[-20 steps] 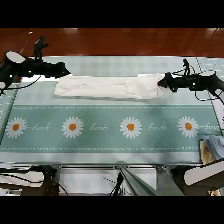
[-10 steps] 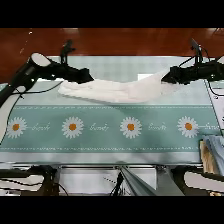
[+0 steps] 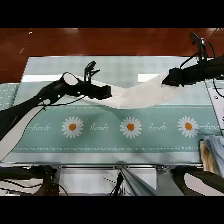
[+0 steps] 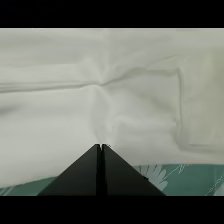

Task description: Fold the shirts.

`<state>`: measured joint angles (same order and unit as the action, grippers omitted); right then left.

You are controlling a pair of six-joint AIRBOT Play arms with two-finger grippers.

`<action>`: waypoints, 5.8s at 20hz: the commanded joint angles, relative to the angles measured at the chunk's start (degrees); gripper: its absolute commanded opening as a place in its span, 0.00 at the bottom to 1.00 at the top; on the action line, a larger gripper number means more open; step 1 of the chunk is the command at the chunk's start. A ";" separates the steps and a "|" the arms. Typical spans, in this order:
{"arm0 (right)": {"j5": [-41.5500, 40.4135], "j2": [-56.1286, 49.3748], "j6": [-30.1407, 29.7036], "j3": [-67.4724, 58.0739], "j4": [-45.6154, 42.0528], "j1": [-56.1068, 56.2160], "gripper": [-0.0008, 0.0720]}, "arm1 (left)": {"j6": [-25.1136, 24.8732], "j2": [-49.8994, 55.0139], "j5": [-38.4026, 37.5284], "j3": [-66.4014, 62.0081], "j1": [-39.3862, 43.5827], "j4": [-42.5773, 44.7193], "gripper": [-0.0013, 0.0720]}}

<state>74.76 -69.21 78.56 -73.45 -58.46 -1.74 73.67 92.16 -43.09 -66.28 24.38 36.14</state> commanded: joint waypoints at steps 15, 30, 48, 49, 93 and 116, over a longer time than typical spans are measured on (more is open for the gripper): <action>0.79 9.38 8.04 -0.04 -7.13 4.98 0.03 | -8.50 4.17 -4.50 -5.42 -3.10 -22.71 0.04; -39.26 -9.64 14.88 -0.04 -1.53 27.50 0.03 | -8.50 -32.48 -27.12 -5.49 -38.86 -8.00 0.05; -34.93 -11.67 7.04 -1.66 -1.55 32.20 0.61 | -8.50 -38.84 -25.16 12.28 -29.77 -6.49 0.05; -28.39 -9.64 8.59 -1.66 -7.45 29.40 0.61 | -8.52 -38.84 -24.85 12.28 -29.77 -5.84 0.05; 19.87 15.87 15.87 -14.03 14.86 -42.34 0.03 | -8.55 -34.91 -18.99 12.28 -27.82 -2.93 0.05; 31.54 16.98 6.51 -14.86 -39.23 -77.48 0.22 | -10.25 -34.95 8.94 12.26 -28.72 -2.89 0.05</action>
<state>106.10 -52.27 85.67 -88.33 -93.49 -79.09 63.40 57.19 -41.30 -54.02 -4.10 33.15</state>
